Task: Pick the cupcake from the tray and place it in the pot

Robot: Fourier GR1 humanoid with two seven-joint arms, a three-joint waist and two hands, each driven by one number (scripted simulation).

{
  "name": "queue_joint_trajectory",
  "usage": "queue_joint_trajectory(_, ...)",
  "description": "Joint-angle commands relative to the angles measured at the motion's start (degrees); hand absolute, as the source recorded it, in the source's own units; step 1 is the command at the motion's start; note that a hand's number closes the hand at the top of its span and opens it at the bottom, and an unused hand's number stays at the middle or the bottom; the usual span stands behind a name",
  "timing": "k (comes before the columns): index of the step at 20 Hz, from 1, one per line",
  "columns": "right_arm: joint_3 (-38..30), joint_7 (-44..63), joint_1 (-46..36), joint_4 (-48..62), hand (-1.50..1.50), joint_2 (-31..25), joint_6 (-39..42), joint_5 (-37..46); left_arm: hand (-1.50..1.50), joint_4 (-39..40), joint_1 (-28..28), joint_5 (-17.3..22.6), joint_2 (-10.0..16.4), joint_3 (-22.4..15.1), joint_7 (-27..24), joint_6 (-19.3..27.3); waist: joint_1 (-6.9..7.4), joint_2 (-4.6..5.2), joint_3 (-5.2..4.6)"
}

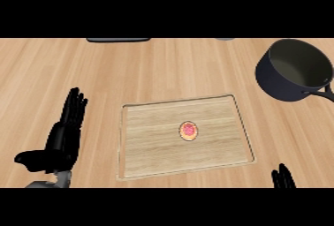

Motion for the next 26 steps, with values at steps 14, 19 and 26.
queue_joint_trajectory(14,14.9,56.3,-9.8,0.0,-1.50,0.7,23.9,34.3,0.00,2.3,-1.3,0.6,-1.1,0.5,-2.1,-3.2,2.59,0.27,0.28)
queue_joint_trajectory(19,18.3,75.6,-24.9,6.5,-1.50,0.7,32.1,34.5,0.00,3.9,-0.5,-0.6,-2.2,-0.5,-4.0,-3.9,2.86,0.02,0.41)
queue_joint_trajectory(26,21.3,86.6,-43.3,20.0,-1.50,0.7,28.9,25.0,0.00,1.2,0.3,-3.1,-4.4,-1.3,-1.3,-1.4,3.03,-0.27,0.54)
